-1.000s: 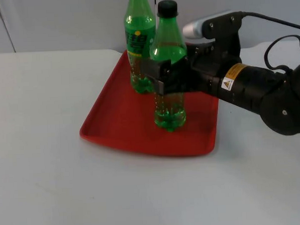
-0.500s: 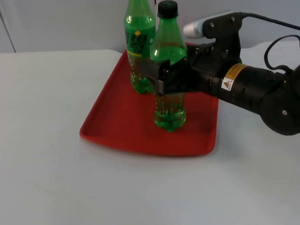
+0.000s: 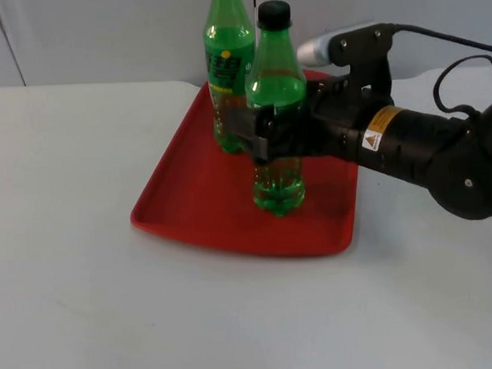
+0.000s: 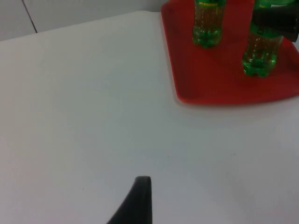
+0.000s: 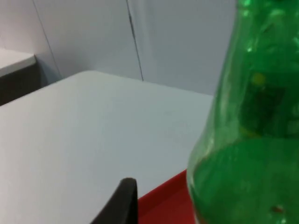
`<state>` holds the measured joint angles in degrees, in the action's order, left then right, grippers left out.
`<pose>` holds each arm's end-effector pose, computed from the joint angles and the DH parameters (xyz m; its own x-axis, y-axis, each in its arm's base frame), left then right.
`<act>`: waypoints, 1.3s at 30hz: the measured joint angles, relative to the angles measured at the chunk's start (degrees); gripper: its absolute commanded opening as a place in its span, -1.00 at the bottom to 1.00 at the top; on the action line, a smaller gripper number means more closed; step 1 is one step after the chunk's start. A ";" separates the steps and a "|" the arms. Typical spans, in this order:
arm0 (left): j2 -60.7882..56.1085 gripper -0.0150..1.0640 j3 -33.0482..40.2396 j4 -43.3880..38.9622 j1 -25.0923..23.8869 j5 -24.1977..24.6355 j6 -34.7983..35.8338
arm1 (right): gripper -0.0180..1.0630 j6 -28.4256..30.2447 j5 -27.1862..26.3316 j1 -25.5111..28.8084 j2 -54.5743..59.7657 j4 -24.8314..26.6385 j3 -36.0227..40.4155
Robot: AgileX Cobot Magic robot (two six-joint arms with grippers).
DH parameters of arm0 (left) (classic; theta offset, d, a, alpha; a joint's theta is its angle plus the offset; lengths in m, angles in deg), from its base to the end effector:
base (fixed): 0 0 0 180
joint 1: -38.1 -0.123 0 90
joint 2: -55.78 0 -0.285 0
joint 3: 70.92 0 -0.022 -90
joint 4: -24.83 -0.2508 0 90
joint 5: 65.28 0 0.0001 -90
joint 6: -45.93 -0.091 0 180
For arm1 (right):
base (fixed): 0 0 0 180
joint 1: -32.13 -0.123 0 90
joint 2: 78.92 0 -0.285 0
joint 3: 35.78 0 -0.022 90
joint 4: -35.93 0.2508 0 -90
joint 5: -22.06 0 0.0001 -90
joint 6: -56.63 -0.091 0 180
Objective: Place the bottle upright on the tray.
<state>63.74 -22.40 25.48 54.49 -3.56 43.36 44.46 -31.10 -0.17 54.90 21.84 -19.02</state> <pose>-0.0052 0.0006 0.2762 -0.4415 0.1710 -0.8808 0.3083 0.9508 0.0301 0.3523 0.2437 0.1081 -0.1645 -0.0309 -0.9859 -0.6781 0.7294 0.0903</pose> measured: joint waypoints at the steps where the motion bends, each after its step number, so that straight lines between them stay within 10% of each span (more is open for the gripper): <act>1: 0.00 0.75 0.00 0.00 0.00 0.00 0.00 | 0.98 0.00 1.54 0.00 -0.67 -0.41 0.00; 39: 0.00 0.75 0.00 -0.11 0.00 0.00 0.00 | 0.98 -3.50 74.36 -3.07 -27.50 4.58 0.00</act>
<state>63.74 -22.40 25.36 54.49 -3.56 43.36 40.96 43.26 -3.24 27.40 26.42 -19.02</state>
